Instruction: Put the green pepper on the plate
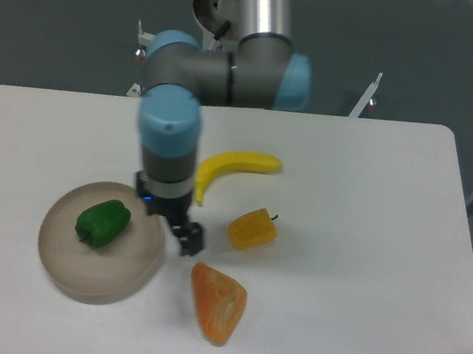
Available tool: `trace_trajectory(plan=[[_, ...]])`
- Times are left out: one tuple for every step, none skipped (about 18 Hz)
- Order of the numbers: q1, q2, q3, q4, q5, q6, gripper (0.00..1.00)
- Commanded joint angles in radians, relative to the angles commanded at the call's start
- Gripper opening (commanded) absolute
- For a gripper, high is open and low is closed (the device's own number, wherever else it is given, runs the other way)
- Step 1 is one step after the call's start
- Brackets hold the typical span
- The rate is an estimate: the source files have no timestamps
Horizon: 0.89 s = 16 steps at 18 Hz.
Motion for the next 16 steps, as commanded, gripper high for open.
trace_trajectory(plan=[[0.025, 0.002, 0.000, -0.011, -0.001, 0.058, 1.00], [0.043, 0.003, -0.002, -0.023, 0.005, 0.114, 1.00], [0.057, 0.005, 0.001, -0.038, 0.006, 0.155, 1.00], [0.078, 0.006, 0.000, -0.051, 0.006, 0.186, 1.00], [0.098, 0.009, -0.002, -0.060, 0.005, 0.221, 1.00], [0.114, 0.009, -0.005, -0.061, 0.006, 0.260, 1.00], [0.128, 0.009, -0.006, -0.063, 0.006, 0.296, 1.00], [0.141, 0.009, -0.008, -0.063, 0.006, 0.320, 1.00], [0.155, 0.009, -0.008, -0.065, 0.005, 0.330, 1.00], [0.167, 0.008, -0.011, -0.065, 0.002, 0.340, 1.00], [0.180, 0.006, -0.017, -0.065, -0.005, 0.355, 1.00], [0.193, 0.006, -0.023, -0.065, -0.011, 0.379, 1.00], [0.206, 0.005, -0.031, -0.065, -0.023, 0.404, 1.00], [0.209, 0.005, -0.034, -0.065, -0.024, 0.416, 1.00], [0.220, 0.005, -0.035, -0.065, -0.028, 0.426, 1.00], [0.221, 0.003, -0.035, -0.065, -0.029, 0.427, 1.00]])
